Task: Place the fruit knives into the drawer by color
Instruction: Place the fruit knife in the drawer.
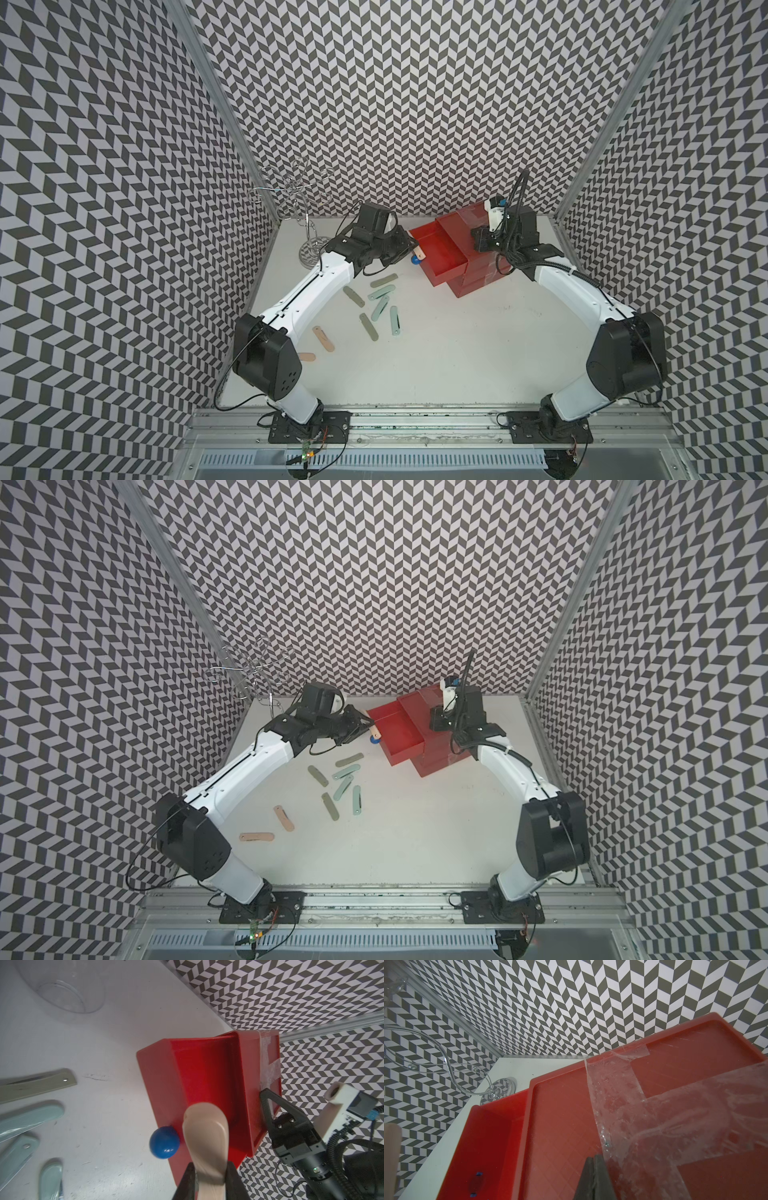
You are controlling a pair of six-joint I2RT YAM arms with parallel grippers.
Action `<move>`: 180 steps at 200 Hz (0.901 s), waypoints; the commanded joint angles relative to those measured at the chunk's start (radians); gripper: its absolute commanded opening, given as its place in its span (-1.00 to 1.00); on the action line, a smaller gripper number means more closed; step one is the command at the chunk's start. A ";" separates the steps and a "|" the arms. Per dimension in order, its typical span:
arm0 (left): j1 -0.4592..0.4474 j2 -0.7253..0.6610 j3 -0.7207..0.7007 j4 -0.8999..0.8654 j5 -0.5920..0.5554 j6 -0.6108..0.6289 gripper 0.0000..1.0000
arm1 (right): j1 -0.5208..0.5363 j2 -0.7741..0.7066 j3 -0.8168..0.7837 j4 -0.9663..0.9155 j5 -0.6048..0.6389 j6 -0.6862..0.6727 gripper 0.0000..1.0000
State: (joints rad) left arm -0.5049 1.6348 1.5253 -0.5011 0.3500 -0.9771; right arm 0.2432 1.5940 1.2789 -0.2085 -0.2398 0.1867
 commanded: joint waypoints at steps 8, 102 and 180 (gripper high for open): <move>-0.030 0.053 0.078 0.084 0.032 0.026 -0.55 | -0.005 0.075 -0.064 -0.192 0.004 0.008 -1.00; -0.067 0.206 0.233 -0.009 0.050 0.037 -0.54 | -0.005 0.078 -0.066 -0.191 0.004 0.008 -1.00; -0.078 0.233 0.243 -0.060 0.038 0.045 -0.52 | -0.005 0.075 -0.069 -0.189 0.002 0.009 -1.00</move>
State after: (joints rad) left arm -0.5755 1.8610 1.7321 -0.5362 0.3901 -0.9524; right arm 0.2413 1.6073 1.2762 -0.1802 -0.2436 0.1879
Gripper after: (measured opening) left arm 0.240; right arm 0.047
